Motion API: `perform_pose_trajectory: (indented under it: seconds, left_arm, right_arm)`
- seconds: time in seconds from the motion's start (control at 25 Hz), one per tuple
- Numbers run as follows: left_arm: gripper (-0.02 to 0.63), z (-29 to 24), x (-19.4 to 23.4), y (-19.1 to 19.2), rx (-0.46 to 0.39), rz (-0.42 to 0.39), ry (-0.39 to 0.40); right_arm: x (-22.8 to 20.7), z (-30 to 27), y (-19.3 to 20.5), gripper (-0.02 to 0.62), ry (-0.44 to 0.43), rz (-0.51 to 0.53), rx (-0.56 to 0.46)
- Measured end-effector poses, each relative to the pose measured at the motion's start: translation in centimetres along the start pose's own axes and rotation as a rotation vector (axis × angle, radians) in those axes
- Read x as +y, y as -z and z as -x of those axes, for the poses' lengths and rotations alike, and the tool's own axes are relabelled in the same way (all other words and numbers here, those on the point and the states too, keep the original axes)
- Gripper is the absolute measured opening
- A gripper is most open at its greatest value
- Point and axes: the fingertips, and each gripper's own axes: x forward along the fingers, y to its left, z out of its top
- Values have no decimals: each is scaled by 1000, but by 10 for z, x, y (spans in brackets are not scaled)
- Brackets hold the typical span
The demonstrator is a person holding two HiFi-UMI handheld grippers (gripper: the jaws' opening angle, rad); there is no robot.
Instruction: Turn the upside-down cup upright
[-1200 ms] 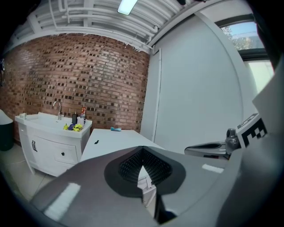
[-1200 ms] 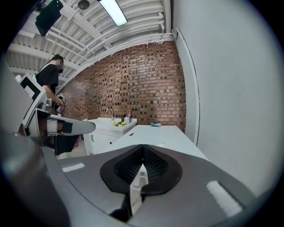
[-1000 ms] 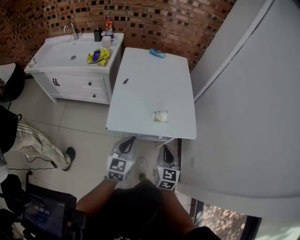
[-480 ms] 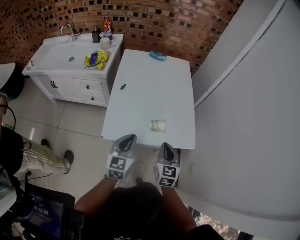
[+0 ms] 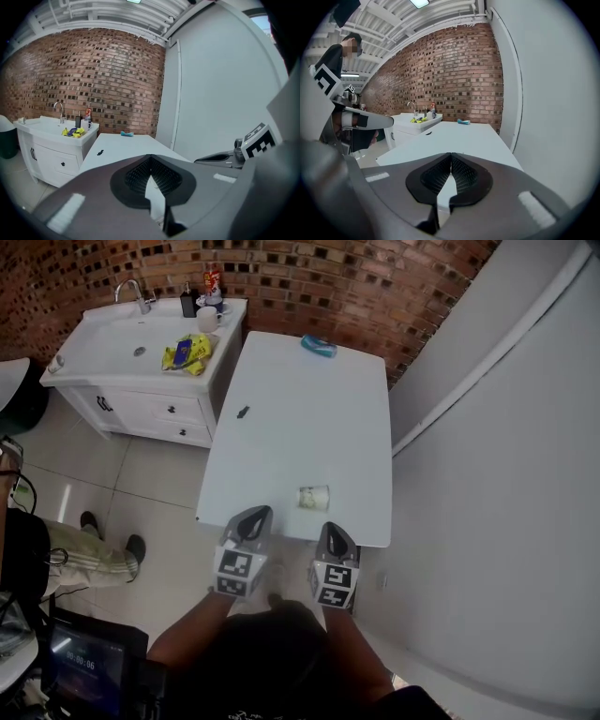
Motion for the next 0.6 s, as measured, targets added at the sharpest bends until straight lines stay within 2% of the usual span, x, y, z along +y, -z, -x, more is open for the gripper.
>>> perform_pose_trajectory:
  seconds: [0.6]
  left_arm:
    - [1,-37,11,5,36,9,-33]
  right_arm:
    - [-20,-51,13,64,-42,24,117]
